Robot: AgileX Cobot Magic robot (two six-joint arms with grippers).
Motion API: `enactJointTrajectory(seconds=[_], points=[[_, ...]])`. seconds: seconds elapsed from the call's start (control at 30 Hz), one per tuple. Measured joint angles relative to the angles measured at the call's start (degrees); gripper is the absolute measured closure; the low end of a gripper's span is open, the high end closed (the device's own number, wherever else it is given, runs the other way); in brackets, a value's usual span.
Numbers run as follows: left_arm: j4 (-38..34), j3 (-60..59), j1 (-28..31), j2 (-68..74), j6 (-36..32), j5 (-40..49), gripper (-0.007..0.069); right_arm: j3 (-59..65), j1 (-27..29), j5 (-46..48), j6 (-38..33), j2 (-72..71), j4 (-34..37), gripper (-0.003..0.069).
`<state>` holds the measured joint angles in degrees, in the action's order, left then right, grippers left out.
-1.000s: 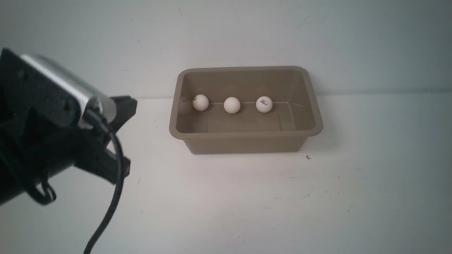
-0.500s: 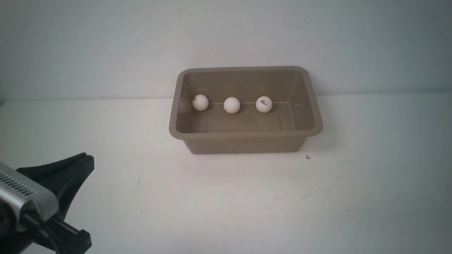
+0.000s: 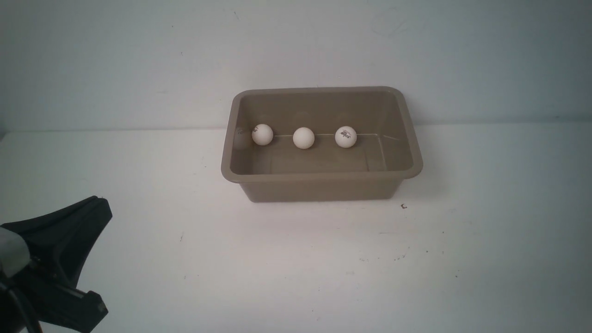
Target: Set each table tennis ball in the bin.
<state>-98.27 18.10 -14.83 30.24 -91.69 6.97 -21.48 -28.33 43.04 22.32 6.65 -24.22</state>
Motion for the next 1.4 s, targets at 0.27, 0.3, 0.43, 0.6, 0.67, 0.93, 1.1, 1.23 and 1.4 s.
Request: enactJointTrajectory(seconds=[0.27, 0.3, 0.43, 0.6, 0.67, 0.93, 1.1, 1.23, 1.4], points=[[-0.17, 0.0, 0.0, -0.65, -2.16, -1.83, 0.0629, 0.0, 0.0, 0.0, 0.0, -0.05, 0.0, 0.0675], [-0.17, 0.0, 0.27, -1.45, -3.37, -2.5, 0.0629, 0.0, 0.0, 0.0, 0.0, -0.05, 0.0, 0.0675], [-0.37, -0.1, 4.93, -8.06, -8.42, -4.59, 0.0629, 0.0, 0.0, 0.0, 0.0, -0.05, 0.0, 0.0675], [-0.64, -0.1, 11.84, -15.99, -11.63, -10.64, 0.0629, 0.0, 0.0, 0.0, 0.0, -0.05, 0.0, 0.0675], [-1.0, -0.1, 13.92, -17.25, -11.75, -14.61, 0.0629, 0.0, 0.0, 0.0, 0.0, -0.05, 0.0, 0.0675], [-1.89, -0.82, 17.39, -19.07, -11.87, -24.23, 0.0629, 0.0, 0.0, 0.0, 0.0, -0.05, -0.05, 0.0675], [-2.02, -7.02, 17.53, -25.88, -11.68, -23.93, 0.0629, 0.0, 0.0, 0.0, 0.0, -0.05, -0.05, 0.0675], [-2.01, -11.28, 17.53, -28.75, -11.68, -23.35, 0.0629, 0.0, 0.0, 0.0, 0.0, -0.05, -0.05, 0.0675], [-2.05, -17.14, 17.53, -30.83, -10.61, -21.59, 0.0629, 0.0, 0.0, 0.0, 0.0, -0.05, -0.05, 0.0675]])
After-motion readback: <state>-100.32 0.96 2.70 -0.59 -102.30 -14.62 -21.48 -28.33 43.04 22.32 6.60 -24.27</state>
